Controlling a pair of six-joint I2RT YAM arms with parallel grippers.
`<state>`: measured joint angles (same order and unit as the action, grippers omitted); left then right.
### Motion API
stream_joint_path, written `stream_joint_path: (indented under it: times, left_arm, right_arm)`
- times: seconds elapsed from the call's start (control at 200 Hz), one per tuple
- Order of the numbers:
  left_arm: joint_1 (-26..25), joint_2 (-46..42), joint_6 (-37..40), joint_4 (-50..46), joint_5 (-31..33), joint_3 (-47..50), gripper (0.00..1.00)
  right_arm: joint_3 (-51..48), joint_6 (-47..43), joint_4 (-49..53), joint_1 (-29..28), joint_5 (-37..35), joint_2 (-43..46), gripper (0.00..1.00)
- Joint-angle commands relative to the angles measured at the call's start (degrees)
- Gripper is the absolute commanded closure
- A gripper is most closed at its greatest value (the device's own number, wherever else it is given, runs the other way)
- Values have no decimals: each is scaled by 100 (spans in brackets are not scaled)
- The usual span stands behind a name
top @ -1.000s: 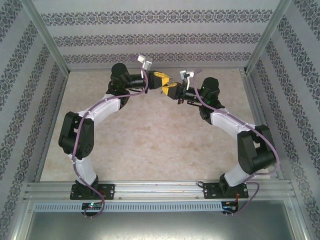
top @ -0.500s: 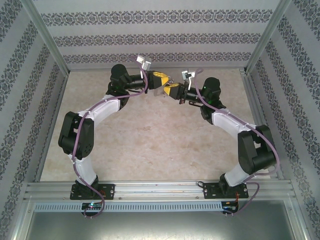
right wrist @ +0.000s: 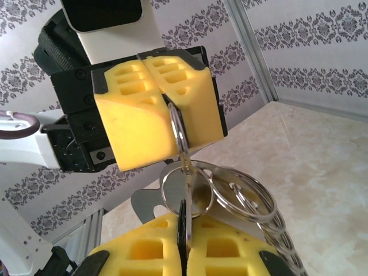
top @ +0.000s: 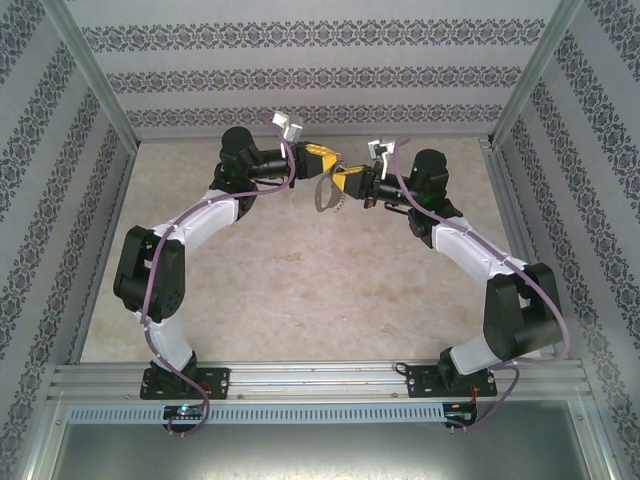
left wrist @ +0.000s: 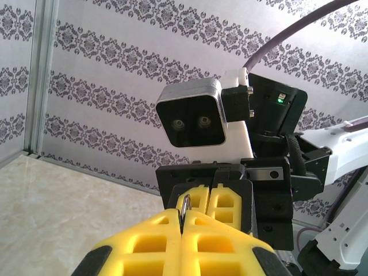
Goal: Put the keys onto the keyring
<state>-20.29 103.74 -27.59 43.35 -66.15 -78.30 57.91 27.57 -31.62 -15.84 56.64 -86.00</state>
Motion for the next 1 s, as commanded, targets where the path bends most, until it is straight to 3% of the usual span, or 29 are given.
stream_joint_path:
  times: [0.0,0.595,0.994]
  left_arm:
    - [-65,-268,321,-187,-65,43,100]
    - [-69,-367,729,-688,-136,58,100]
    - [-65,-478,949,-938,-152,113,100]
  right_arm:
    - [357,-507,610,114,140,188,100]
    - [1531,-2208,3275,153,-105,222,100]
    - [1699,-2600,3788,283,-431,321,100]
